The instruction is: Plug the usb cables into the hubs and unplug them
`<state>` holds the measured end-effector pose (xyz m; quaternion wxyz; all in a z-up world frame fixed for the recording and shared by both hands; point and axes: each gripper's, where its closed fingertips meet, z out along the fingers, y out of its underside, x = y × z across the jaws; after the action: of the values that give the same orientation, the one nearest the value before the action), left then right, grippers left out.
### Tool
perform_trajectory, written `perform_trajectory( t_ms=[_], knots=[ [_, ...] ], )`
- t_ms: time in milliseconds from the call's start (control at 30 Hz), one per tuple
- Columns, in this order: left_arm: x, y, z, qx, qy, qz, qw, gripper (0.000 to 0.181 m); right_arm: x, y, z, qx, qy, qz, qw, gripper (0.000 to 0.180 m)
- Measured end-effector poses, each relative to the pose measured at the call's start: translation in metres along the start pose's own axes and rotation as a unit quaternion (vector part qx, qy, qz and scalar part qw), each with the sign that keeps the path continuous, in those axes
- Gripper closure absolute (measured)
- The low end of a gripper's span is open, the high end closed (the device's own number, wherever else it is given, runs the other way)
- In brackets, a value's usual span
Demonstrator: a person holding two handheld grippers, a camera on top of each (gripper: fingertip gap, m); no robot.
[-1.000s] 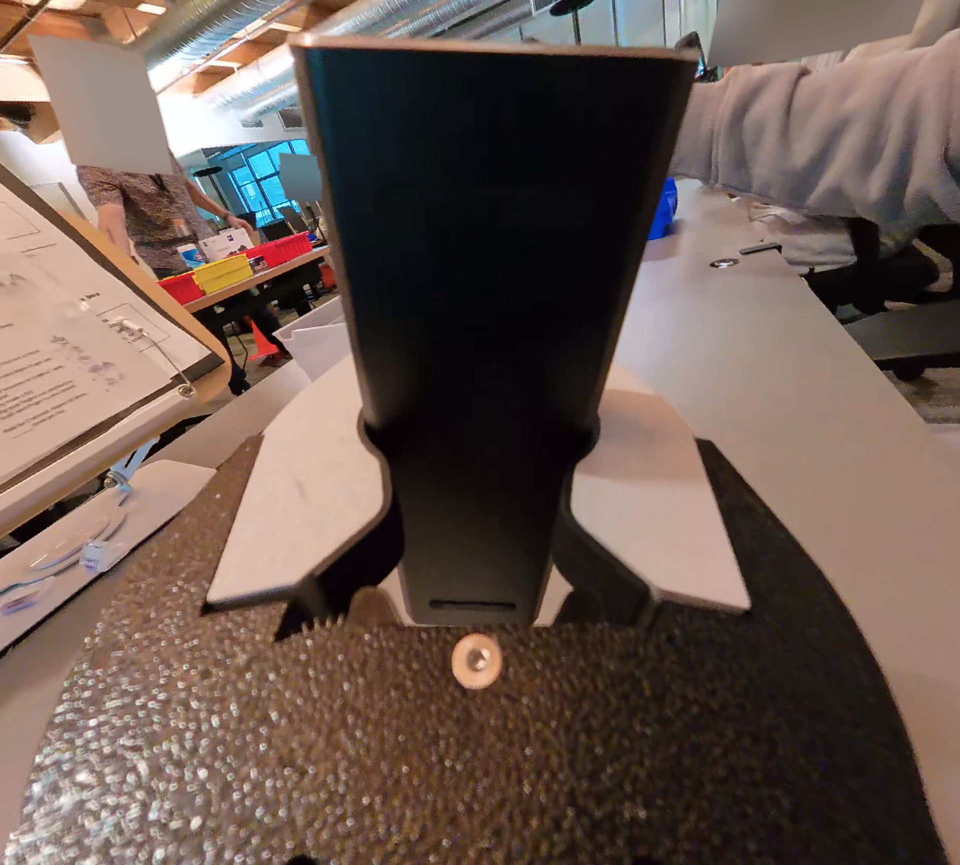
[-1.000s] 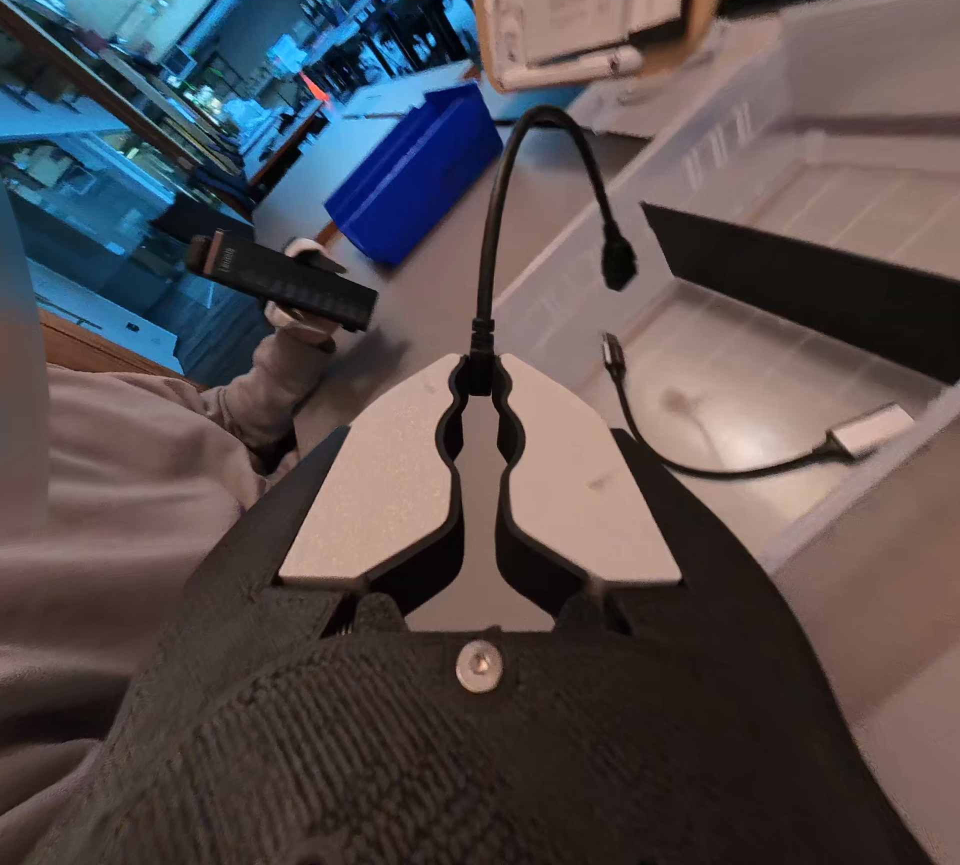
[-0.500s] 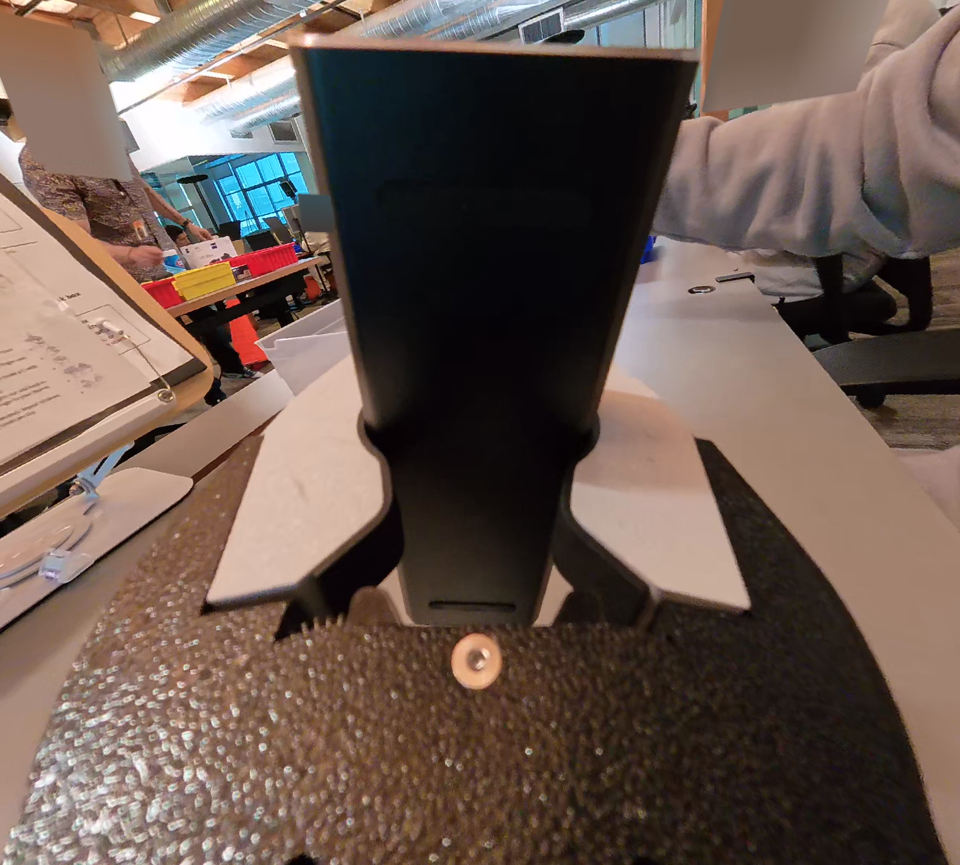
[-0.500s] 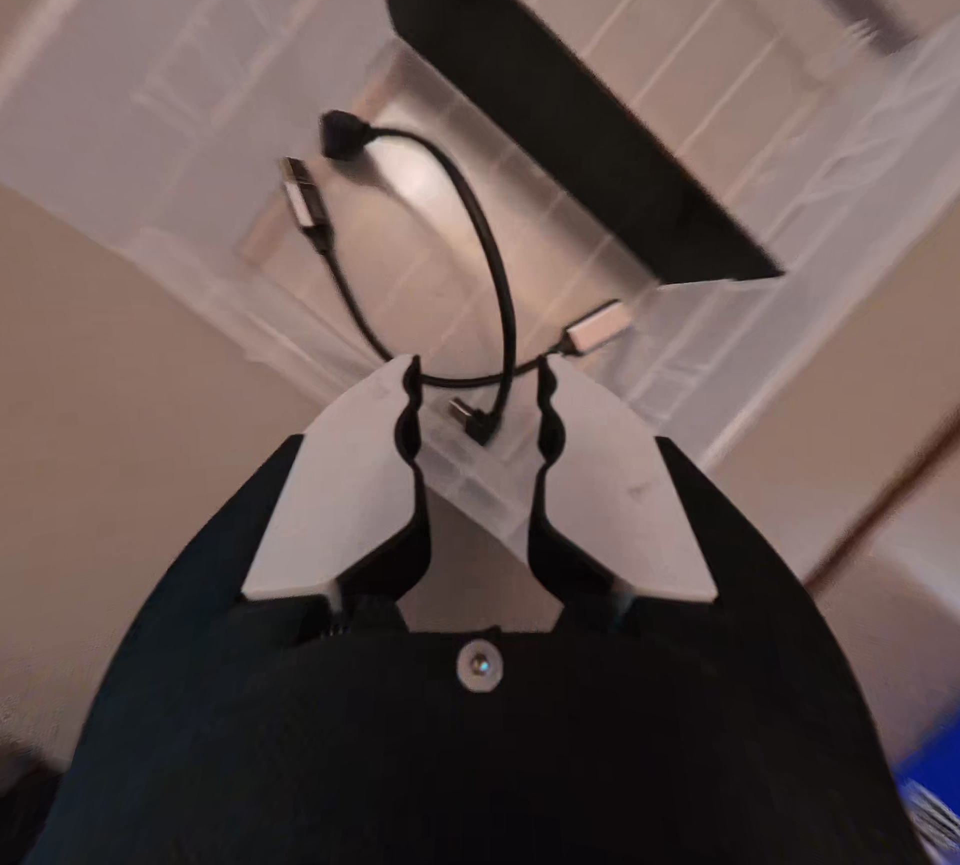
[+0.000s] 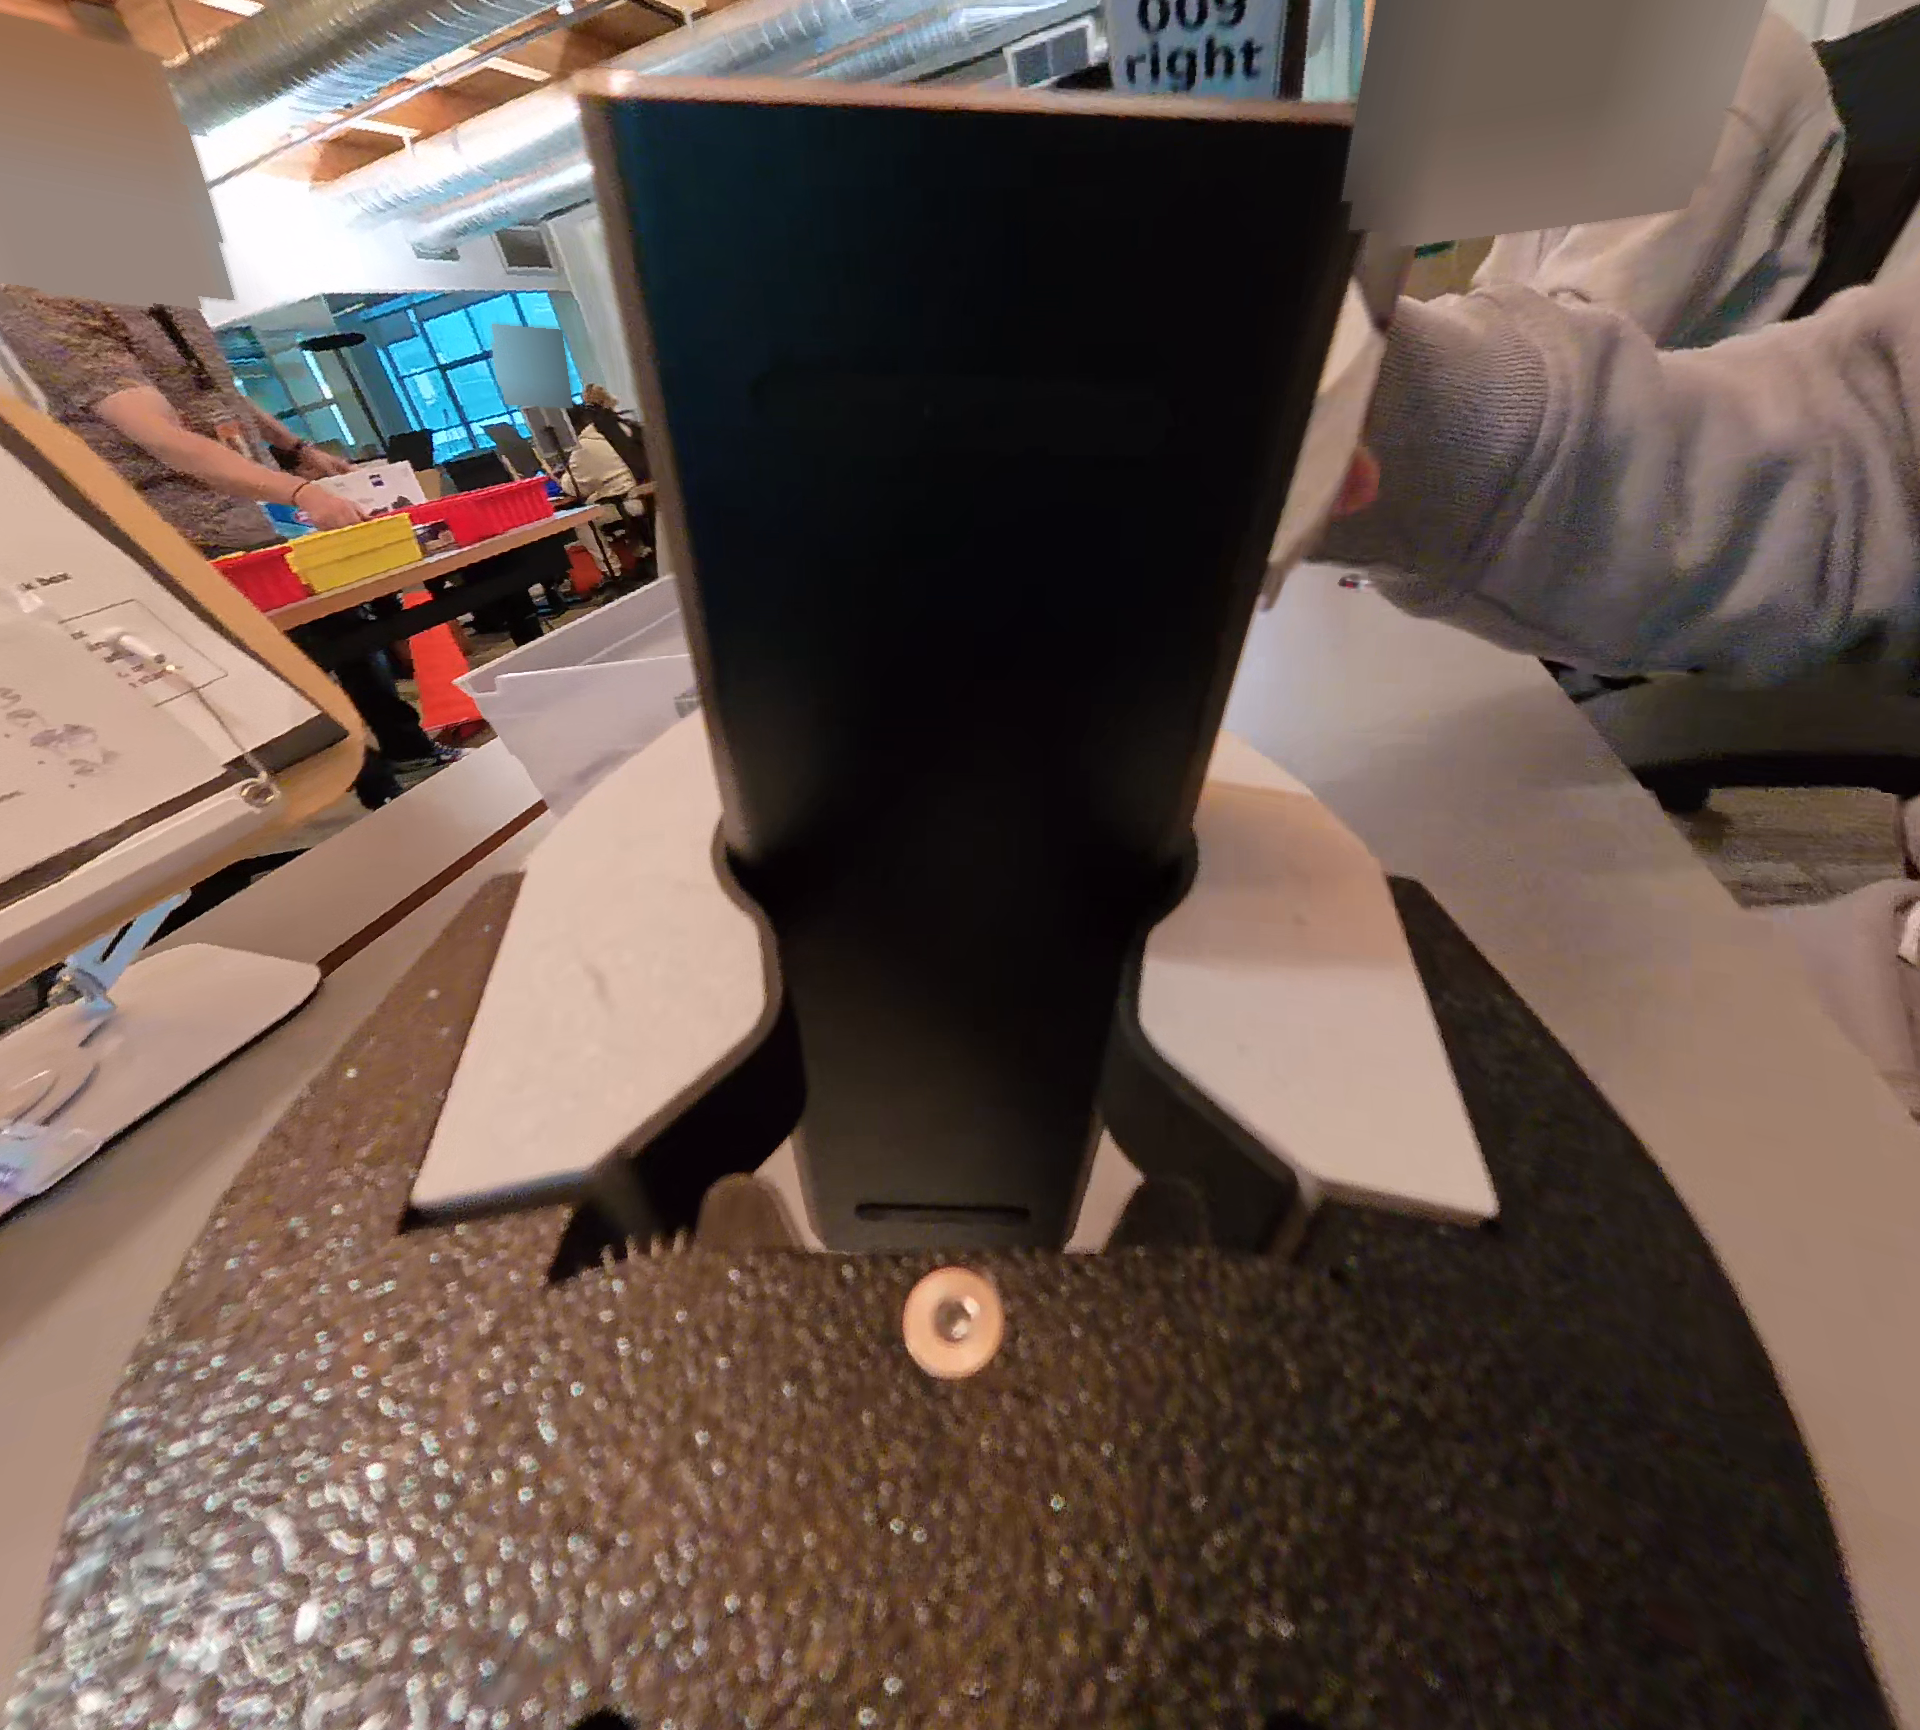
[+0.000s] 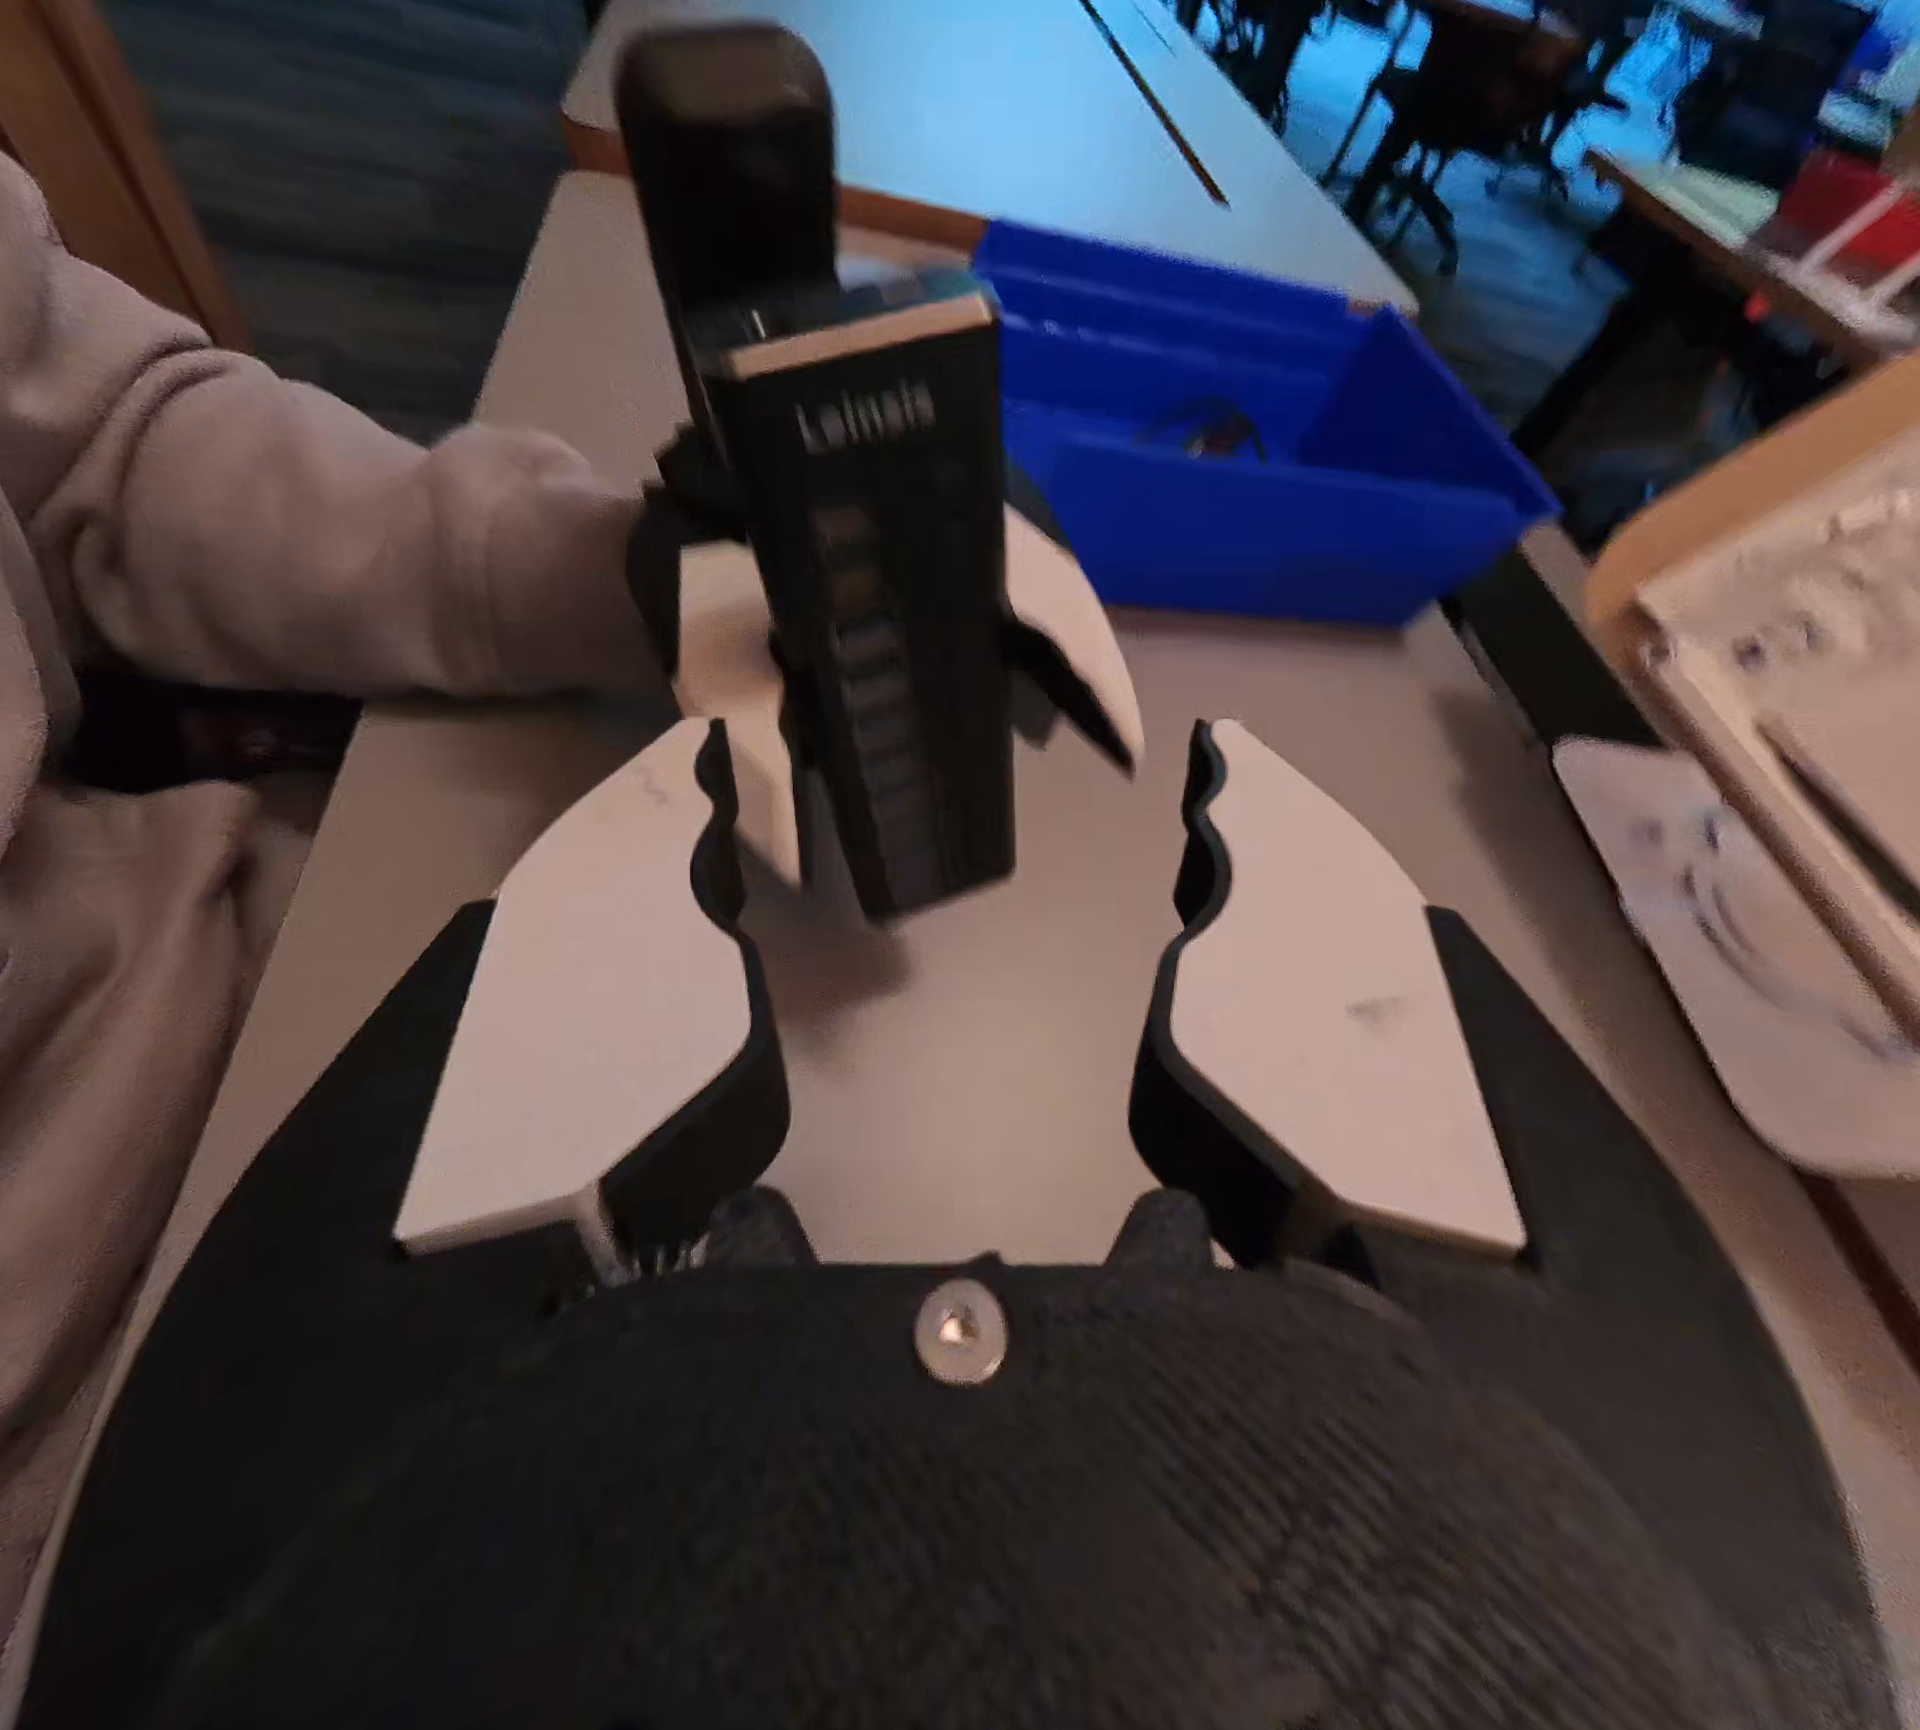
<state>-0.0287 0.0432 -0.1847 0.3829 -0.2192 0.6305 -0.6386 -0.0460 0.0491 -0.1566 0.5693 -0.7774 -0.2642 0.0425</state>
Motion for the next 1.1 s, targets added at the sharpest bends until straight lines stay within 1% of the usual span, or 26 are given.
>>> perform_trajectory(
  t_ms=[33,67,100,133,167,200,233,300,367,400,467,500,567,600,633,667,700,733,767,800,833,900,967,1033,1100],
  knots=[
    [0.003,0.001,0.001,-0.003,0.008,0.005,1.000,0.109,-0.007,-0.010,0.010,0.013,-0.012,-0.010,1.000,0.094],
    [0.007,0.002,0.001,-0.007,0.015,0.011,1.000,0.109,-0.017,-0.017,0.017,0.022,-0.043,-0.012,0.999,0.095],
    [0.010,0.003,0.002,-0.010,0.024,0.015,1.000,0.109,-0.025,-0.021,0.023,0.023,-0.070,-0.016,0.997,0.101],
    [0.014,0.004,0.003,-0.012,0.033,0.017,0.999,0.109,-0.029,-0.022,0.029,0.020,-0.083,-0.025,0.996,0.102],
    [0.017,0.004,0.004,-0.015,0.042,0.019,0.999,0.109,-0.033,-0.020,0.034,0.012,-0.092,-0.040,0.995,0.102],
    [0.020,0.005,0.006,-0.018,0.050,0.021,0.998,0.109,-0.036,-0.019,0.038,0.004,-0.098,-0.059,0.993,0.106],
    [0.024,0.006,0.007,-0.022,0.058,0.026,0.998,0.109,-0.037,-0.016,0.042,-0.004,-0.097,-0.080,0.992,0.118],
    [0.030,0.012,0.009,-0.038,0.069,0.049,0.996,0.109,-0.041,-0.010,0.045,-0.024,-0.104,-0.102,0.989,0.119],
    [0.029,0.016,0.010,-0.051,0.065,0.063,0.995,0.109,-0.040,-0.007,0.044,-0.043,-0.086,-0.121,0.988,0.119],
    [0.026,0.016,0.011,-0.053,0.051,0.069,0.995,0.109,-0.036,-0.007,0.042,-0.048,-0.064,-0.135,0.988,0.120],
    [0.010,0.008,0.010,-0.044,-0.006,0.069,0.997,0.105,-0.021,-0.010,0.035,-0.055,0.008,-0.155,0.986,0.119],
    [0.004,0.006,0.006,-0.046,-0.022,0.066,0.997,0.100,-0.010,-0.010,0.029,-0.071,0.049,-0.171,0.981,0.119],
    [-0.008,0.001,-0.003,-0.075,-0.043,0.042,0.995,0.094,0.016,-0.011,0.013,-0.105,0.158,-0.217,0.958,0.119],
    [-0.012,-0.006,-0.007,-0.087,-0.053,0.015,0.995,0.087,0.028,-0.010,0.004,-0.130,0.210,-0.245,0.938,0.119],
    [-0.017,-0.016,-0.010,-0.094,-0.067,-0.026,0.993,0.085,0.038,-0.009,-0.002,-0.158,0.255,-0.274,0.914,0.120],
    [-0.018,-0.028,-0.012,-0.093,-0.078,-0.075,0.990,0.087,0.047,-0.008,-0.007,-0.186,0.296,-0.306,0.885,0.120],
    [-0.017,-0.040,-0.011,-0.086,-0.082,-0.124,0.985,0.094,0.052,-0.006,-0.010,-0.217,0.326,-0.342,0.854,0.120],
    [-0.012,-0.049,-0.009,-0.076,-0.081,-0.161,0.981,0.103,0.054,-0.004,-0.009,-0.247,0.342,-0.377,0.824,0.120],
    [-0.006,-0.055,-0.007,-0.067,-0.074,-0.180,0.979,0.110,0.054,-0.002,-0.006,-0.263,0.352,-0.406,0.802,0.120],
    [0.001,-0.056,-0.004,-0.069,-0.067,-0.182,0.979,0.117,0.051,-0.001,-0.001,-0.266,0.353,-0.427,0.789,0.120],
    [0.003,-0.051,-0.002,-0.088,-0.071,-0.181,0.977,0.125,0.046,0.001,0.006,-0.271,0.347,-0.439,0.783,0.119],
    [0.000,-0.040,-0.002,-0.122,-0.093,-0.175,0.973,0.125,0.037,0.004,0.017,-0.272,0.335,-0.458,0.777,0.120],
    [0.001,-0.036,-0.004,-0.134,-0.097,-0.169,0.972,0.128,0.036,0.007,0.021,-0.281,0.336,-0.474,0.764,0.119],
    [-0.010,-0.030,-0.008,-0.151,-0.133,-0.146,0.969,0.148,0.036,0.008,0.023,-0.294,0.340,-0.492,0.745,0.120],
    [-0.013,-0.028,-0.008,-0.156,-0.144,-0.114,0.970,0.151,0.038,0.008,0.023,-0.305,0.346,-0.503,0.731,0.120]
  ],
)
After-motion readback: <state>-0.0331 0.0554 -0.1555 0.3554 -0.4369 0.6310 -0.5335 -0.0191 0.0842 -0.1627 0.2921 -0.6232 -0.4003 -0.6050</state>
